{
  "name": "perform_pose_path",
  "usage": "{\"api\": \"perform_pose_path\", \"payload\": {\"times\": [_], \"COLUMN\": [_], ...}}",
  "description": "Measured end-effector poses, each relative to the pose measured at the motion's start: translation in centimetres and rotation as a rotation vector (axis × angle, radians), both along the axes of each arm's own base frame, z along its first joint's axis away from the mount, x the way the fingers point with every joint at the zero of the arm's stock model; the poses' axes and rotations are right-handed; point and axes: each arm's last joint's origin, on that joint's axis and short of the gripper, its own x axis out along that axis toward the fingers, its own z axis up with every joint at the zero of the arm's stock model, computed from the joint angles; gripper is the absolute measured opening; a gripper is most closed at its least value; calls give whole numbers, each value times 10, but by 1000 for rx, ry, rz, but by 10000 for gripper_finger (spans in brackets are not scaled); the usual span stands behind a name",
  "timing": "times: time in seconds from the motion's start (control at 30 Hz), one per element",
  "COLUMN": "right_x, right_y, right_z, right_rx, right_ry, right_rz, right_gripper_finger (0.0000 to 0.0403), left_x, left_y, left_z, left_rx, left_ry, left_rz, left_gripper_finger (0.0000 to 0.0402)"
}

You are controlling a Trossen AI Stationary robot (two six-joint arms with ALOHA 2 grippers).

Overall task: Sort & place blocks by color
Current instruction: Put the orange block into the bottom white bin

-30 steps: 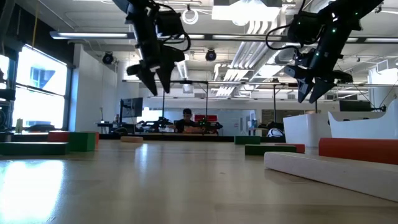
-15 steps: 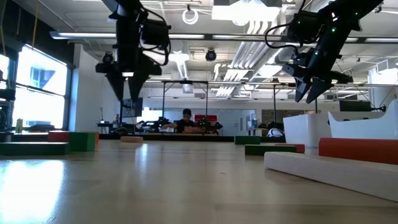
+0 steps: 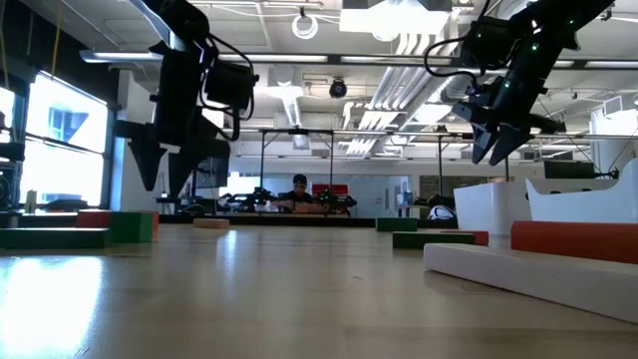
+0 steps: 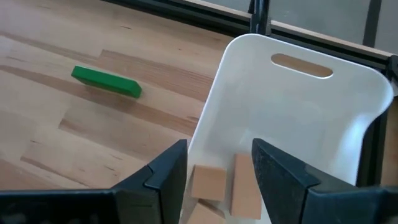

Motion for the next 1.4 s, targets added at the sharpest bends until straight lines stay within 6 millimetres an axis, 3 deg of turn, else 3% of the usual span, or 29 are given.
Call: {"api": "perform_pose_path", "payload": {"times": [0.57,1.0,1.4], "right_x": [2,3,3], "right_y": [1,2,2], "right_z": [0,0,0], "right_rx": [43,61,64], "right_ry": [-39,-42,-46], "right_rz": [58,106,101], "right_gripper_finger": [168,168,168], "left_x": [-13,-19,-25], "left_y": [-5,-7,3], "left_z": [-22,-39,-49], "left_rx": [51,87,128], "left_ry": [31,8,-41], "left_rz": [186,238,251], "left_gripper_finger": [225,225,225]}}
